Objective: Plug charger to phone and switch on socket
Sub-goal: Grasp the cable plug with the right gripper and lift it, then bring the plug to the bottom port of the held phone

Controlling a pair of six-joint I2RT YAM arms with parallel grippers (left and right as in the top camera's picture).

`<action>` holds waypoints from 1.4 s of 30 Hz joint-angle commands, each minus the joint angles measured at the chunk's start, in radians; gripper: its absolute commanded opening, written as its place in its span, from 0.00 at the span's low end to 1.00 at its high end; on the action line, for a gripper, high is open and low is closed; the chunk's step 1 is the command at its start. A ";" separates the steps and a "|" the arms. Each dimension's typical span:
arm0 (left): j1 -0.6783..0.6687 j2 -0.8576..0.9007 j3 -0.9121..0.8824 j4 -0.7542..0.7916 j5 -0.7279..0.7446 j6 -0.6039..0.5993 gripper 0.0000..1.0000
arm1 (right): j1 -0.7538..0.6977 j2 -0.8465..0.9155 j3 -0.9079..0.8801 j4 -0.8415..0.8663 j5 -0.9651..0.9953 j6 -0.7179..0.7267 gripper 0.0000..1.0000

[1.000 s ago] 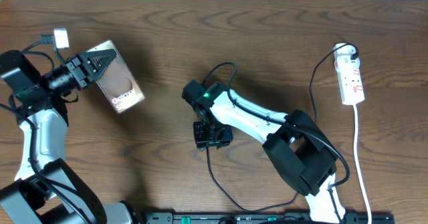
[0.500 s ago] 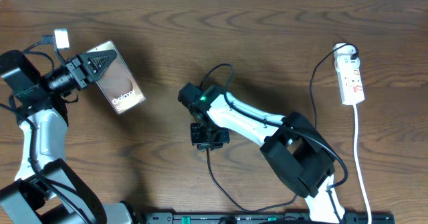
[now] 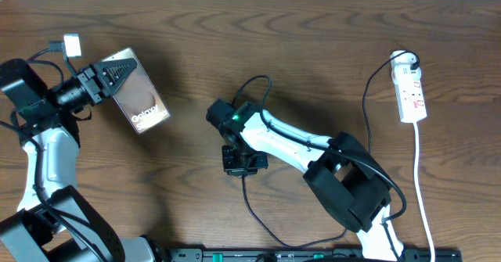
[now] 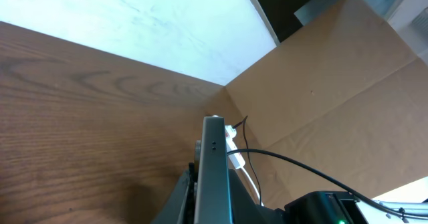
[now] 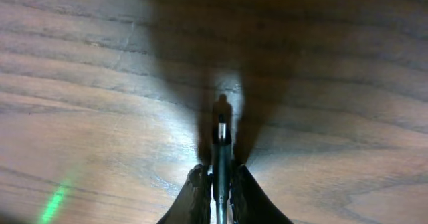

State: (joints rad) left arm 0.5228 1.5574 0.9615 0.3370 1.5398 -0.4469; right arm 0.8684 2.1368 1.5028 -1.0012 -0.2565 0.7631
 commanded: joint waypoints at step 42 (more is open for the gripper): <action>-0.057 -0.013 0.005 -0.052 0.032 -0.003 0.07 | -0.213 0.016 0.072 -0.203 -1.161 -1.617 0.01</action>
State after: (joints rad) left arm 0.4995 1.5574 0.9615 0.2844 1.5398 -0.4473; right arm 0.6144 2.1426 1.5593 -1.2072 -1.3018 -0.6060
